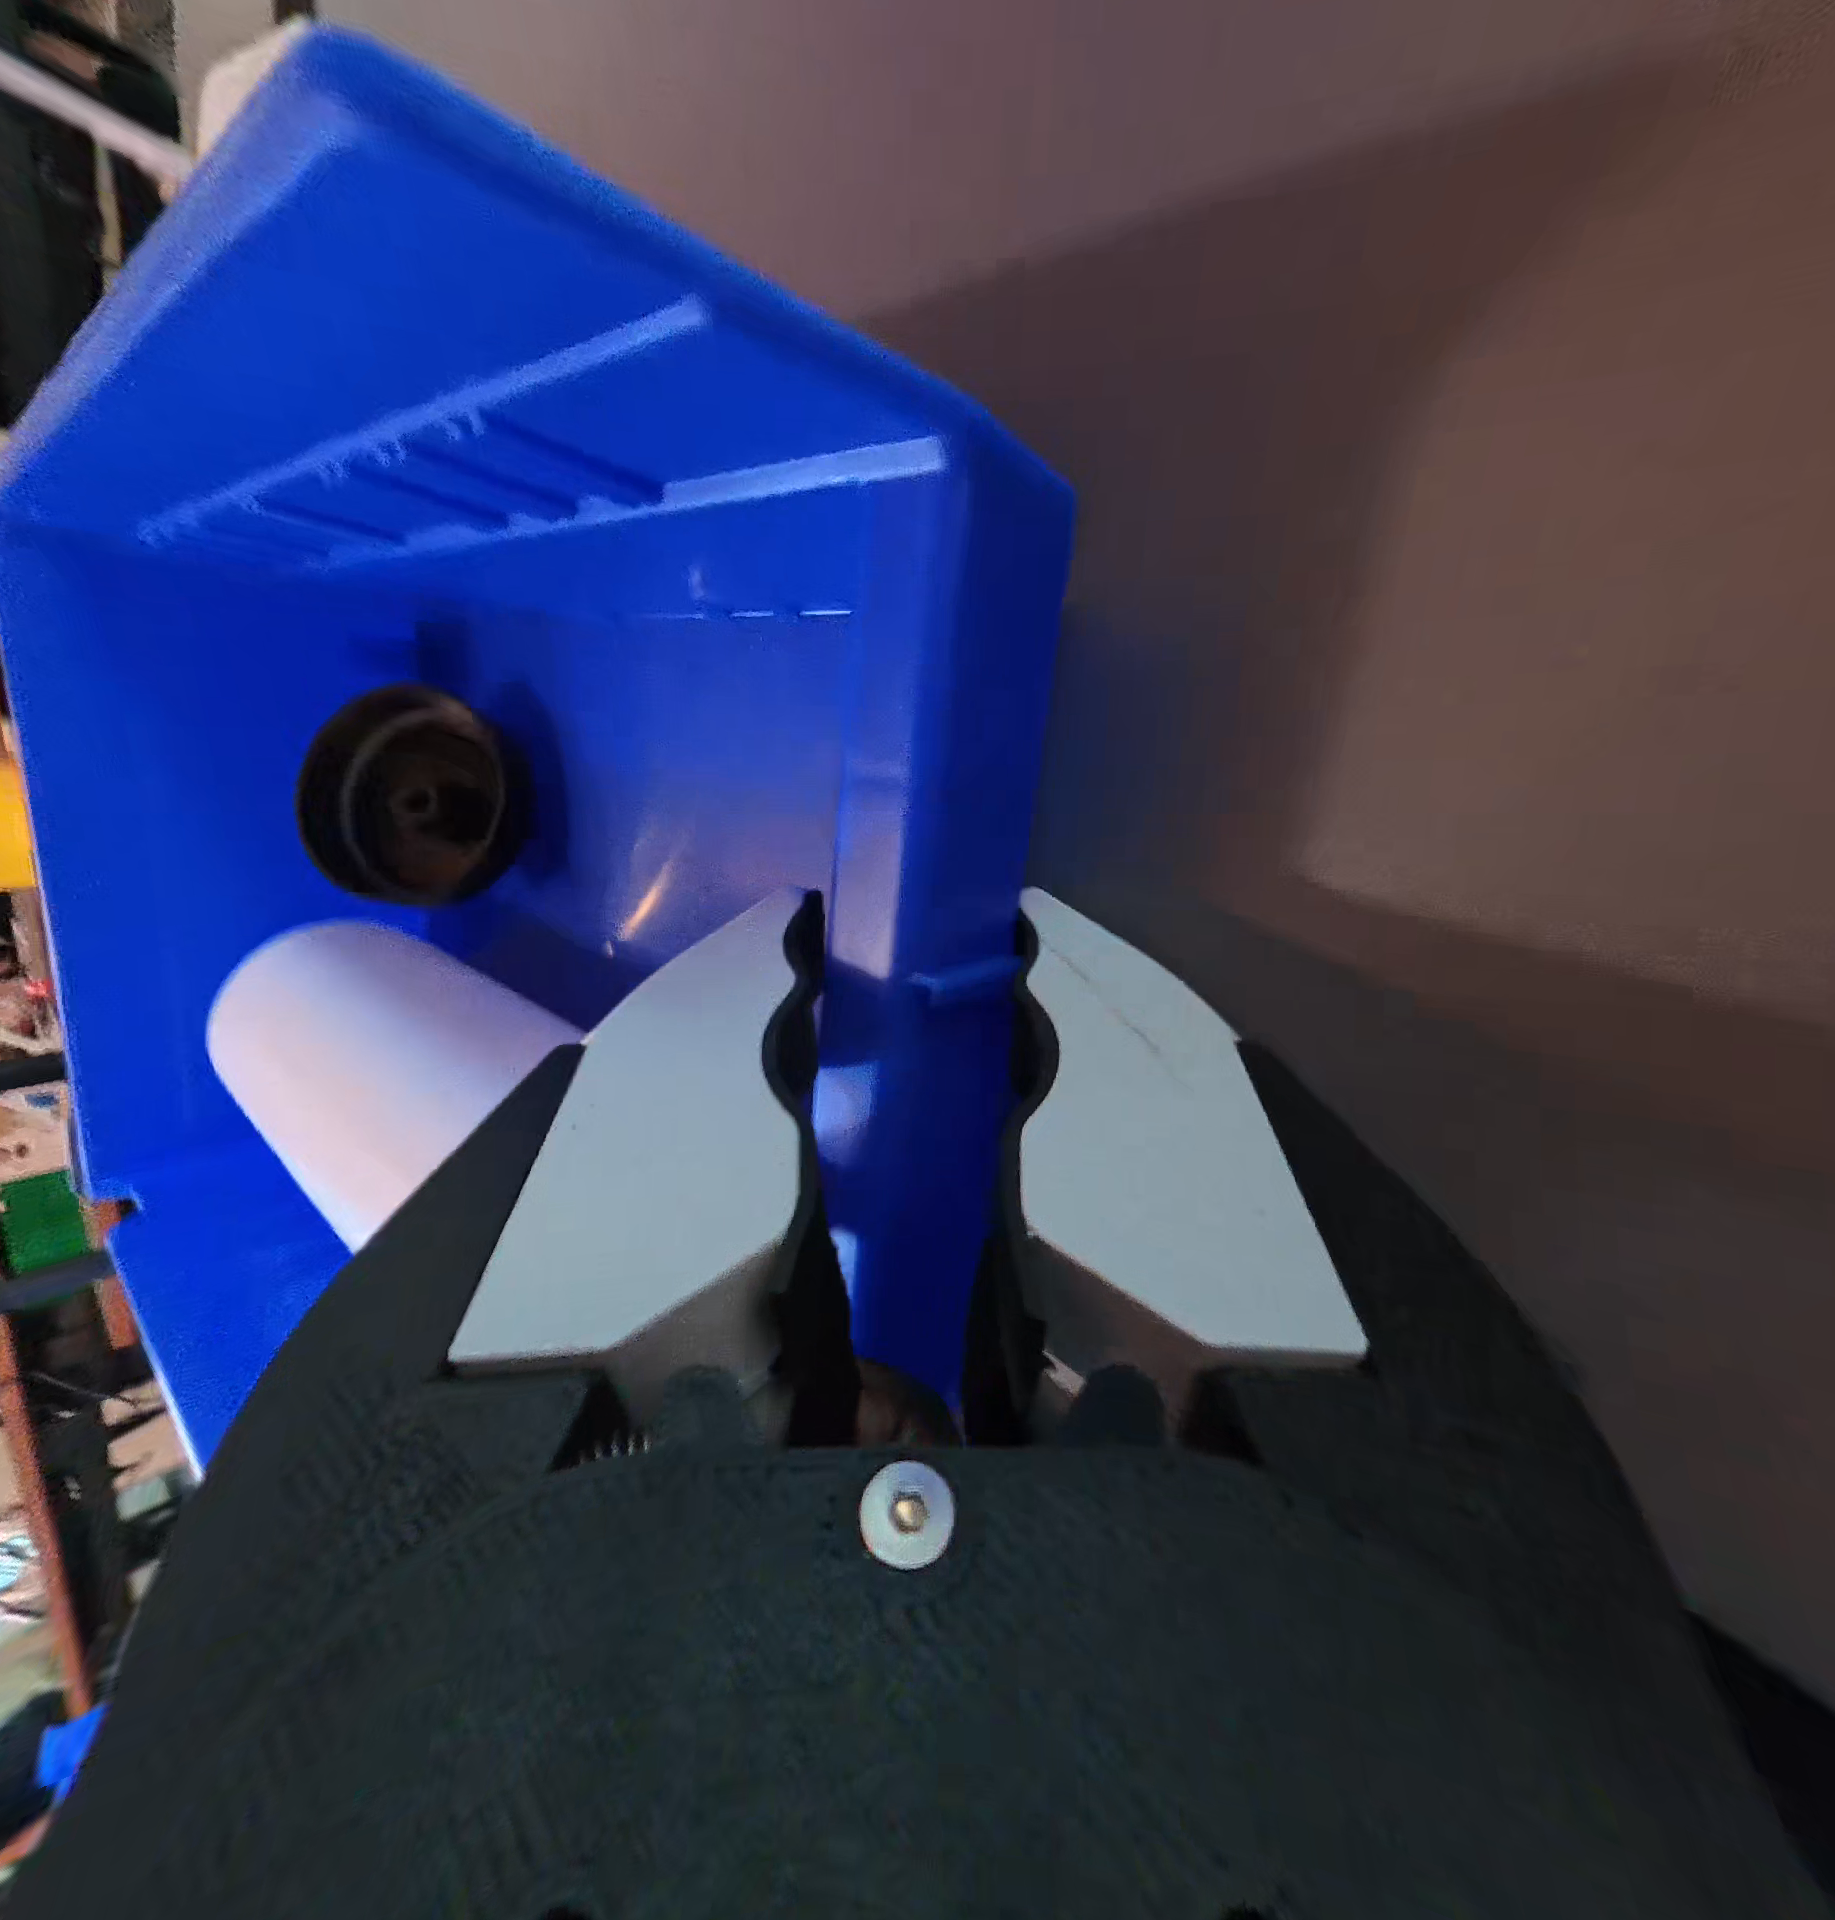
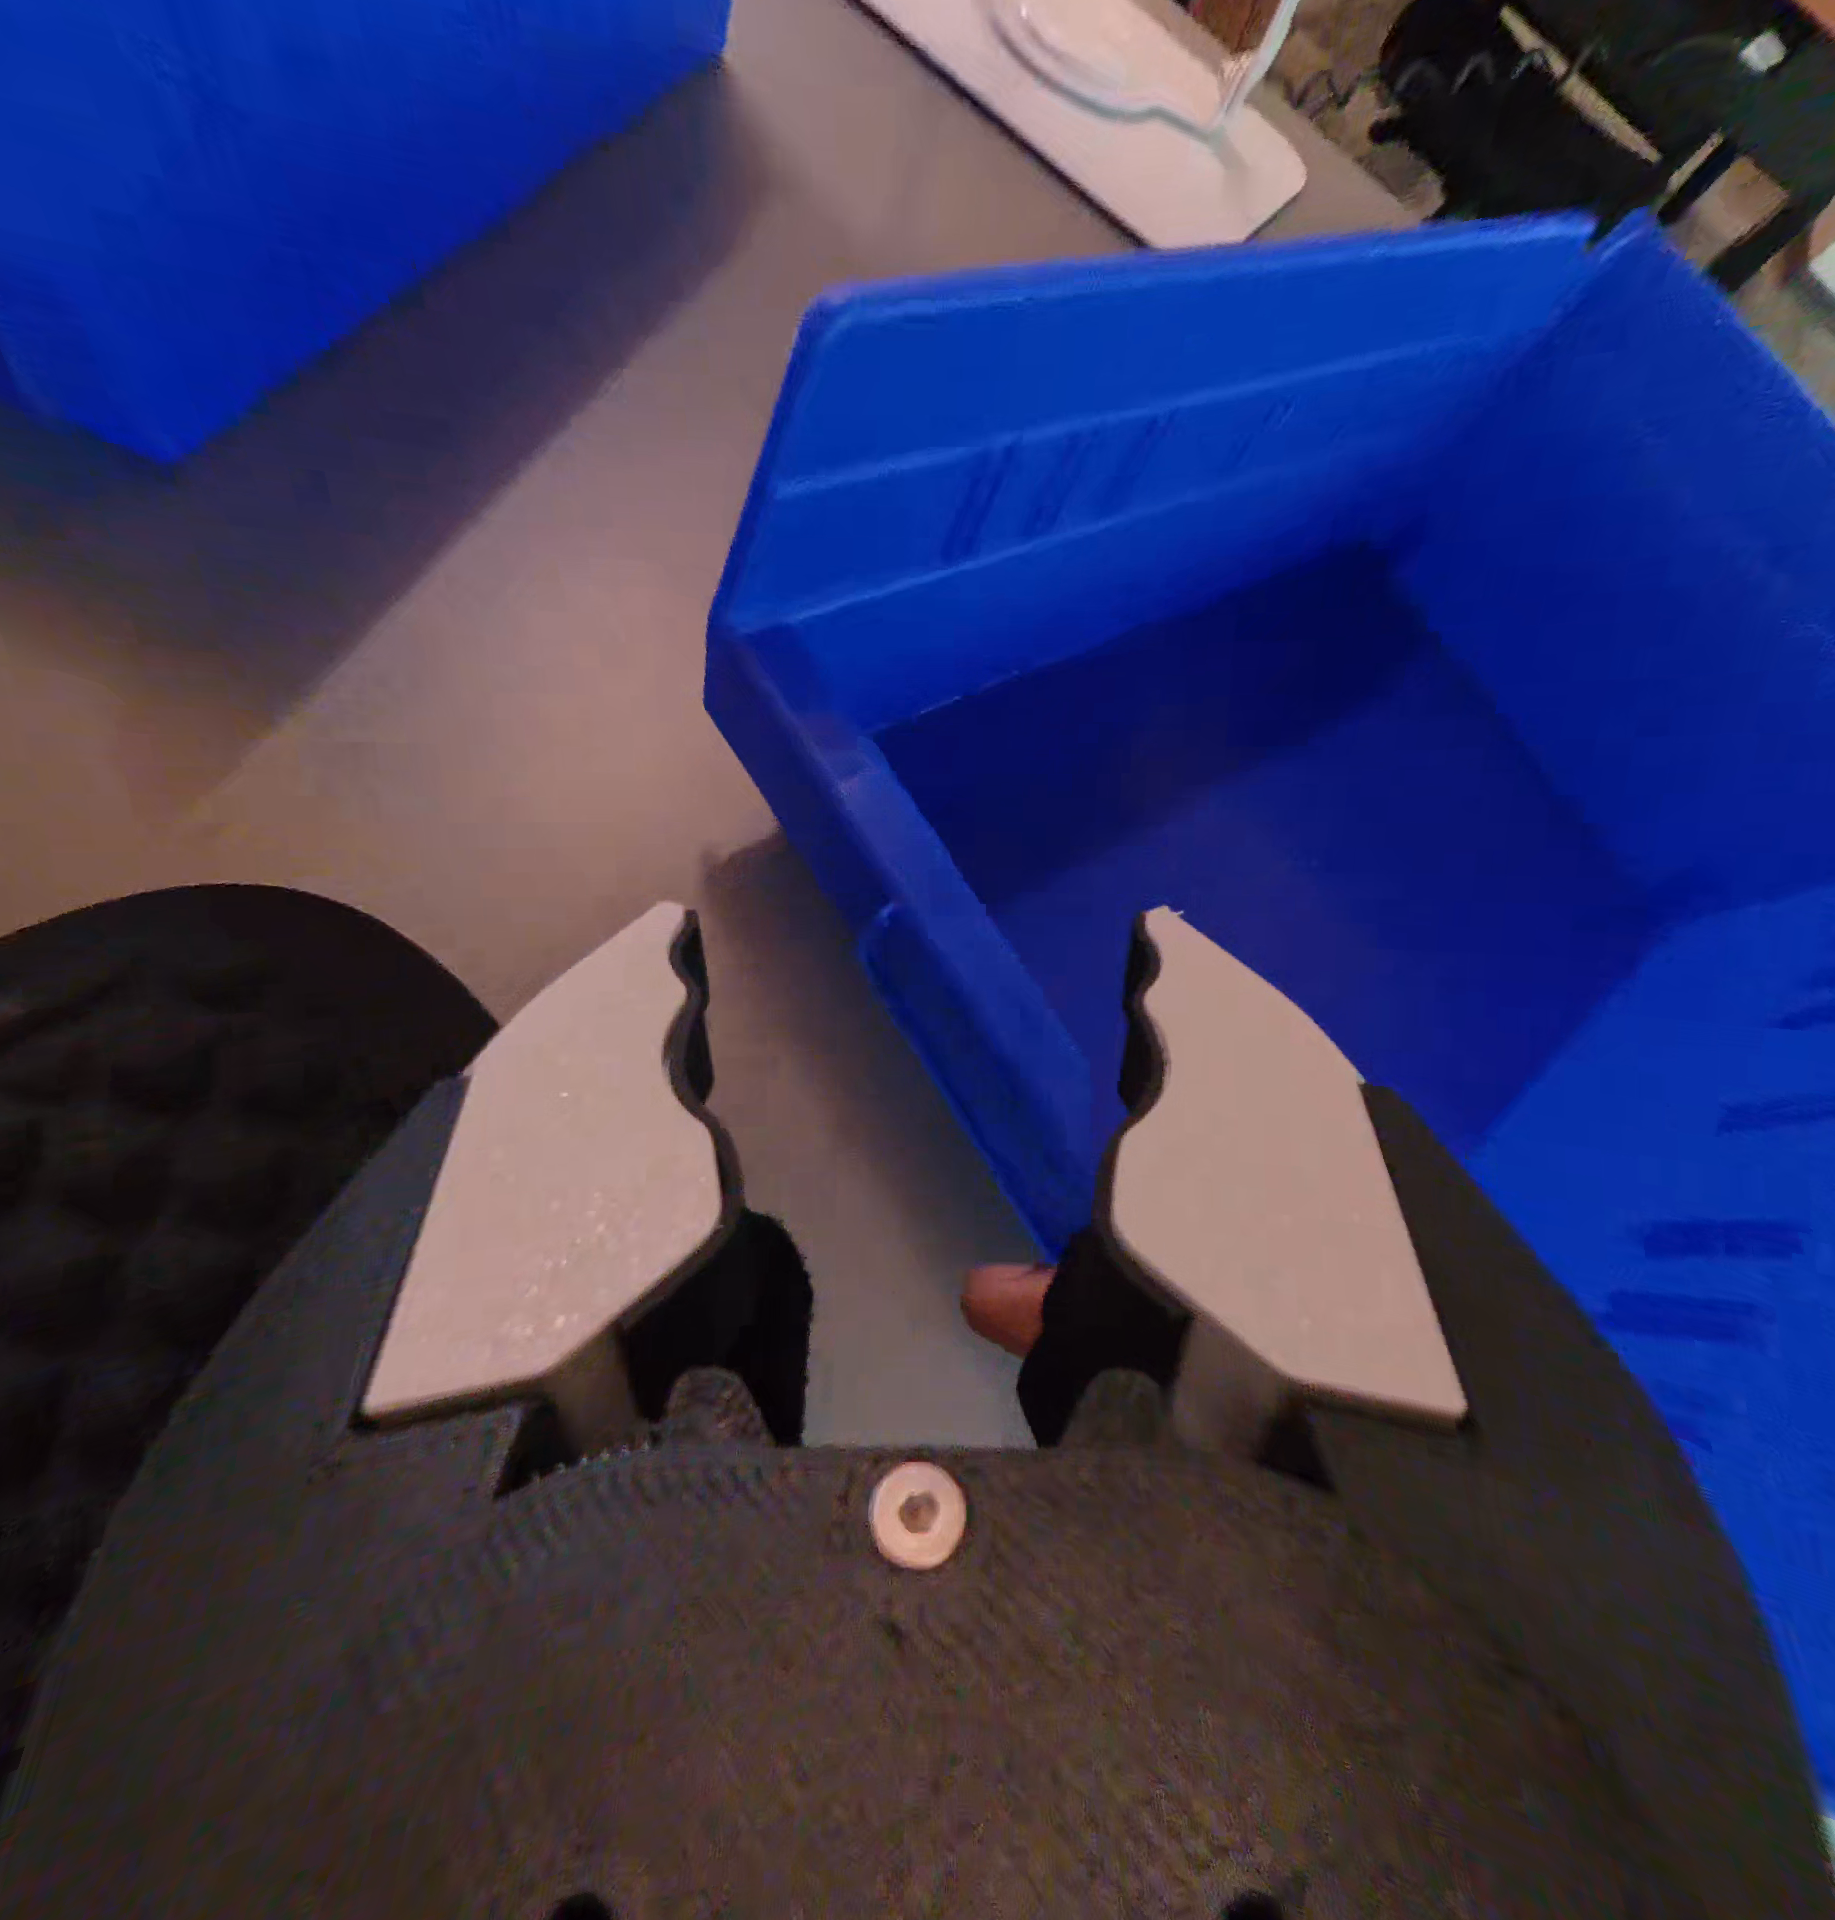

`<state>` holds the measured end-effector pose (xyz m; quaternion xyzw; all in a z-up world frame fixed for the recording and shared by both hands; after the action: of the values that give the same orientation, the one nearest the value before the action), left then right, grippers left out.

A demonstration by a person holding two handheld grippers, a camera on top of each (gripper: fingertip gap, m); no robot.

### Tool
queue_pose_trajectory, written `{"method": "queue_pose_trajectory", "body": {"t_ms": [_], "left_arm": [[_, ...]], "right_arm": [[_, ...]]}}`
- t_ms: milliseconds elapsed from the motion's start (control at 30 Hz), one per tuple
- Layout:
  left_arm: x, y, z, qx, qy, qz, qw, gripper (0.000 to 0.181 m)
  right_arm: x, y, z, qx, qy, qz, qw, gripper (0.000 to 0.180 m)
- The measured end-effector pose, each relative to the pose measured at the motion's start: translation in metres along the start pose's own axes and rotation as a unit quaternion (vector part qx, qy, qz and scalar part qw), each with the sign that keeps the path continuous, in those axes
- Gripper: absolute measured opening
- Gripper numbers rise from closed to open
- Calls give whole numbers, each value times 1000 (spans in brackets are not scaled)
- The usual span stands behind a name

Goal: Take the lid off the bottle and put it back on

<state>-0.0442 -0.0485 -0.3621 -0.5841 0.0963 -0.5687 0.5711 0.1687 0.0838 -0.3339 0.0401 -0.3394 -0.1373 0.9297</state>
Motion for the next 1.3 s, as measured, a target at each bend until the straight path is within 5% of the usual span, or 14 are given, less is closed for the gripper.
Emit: {"method": "queue_pose_trajectory", "body": {"t_ms": [200, 533, 1000, 1167, 1300], "left_arm": [[5, -22, -63, 84, -15, -20, 996, 40], [38, -36, -156, 55, 23, 22, 998, 37], [48, -44, -184, 52, 60, 27, 996, 42], [60, -52, -195, 97, 57, 71, 991, 58], [84, -58, -199, 160, 84, 55, 982, 62]], "right_arm": [[-11, 14, -13, -11, -30, -49, 998, 61], [5, 26, -41, 4, -131, -84, 988, 56], [25, 21, -56, -39, -165, -48, 984, 63], [39, 8, -13, -63, 33, 32, 997, 65], [69, 12, 46, -132, 294, 75, 944, 93]]}}
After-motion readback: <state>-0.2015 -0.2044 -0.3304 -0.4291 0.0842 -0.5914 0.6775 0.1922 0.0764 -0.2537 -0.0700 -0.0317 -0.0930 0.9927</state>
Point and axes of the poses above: each gripper's, where its closed fingertips meet, x back along the fingers, z out of its top, y = z × x across the jaws, the point moved 3 cm from there along x, back along the fingers, and after that the axes turned 13 degrees about z, right-handed, at the moved point
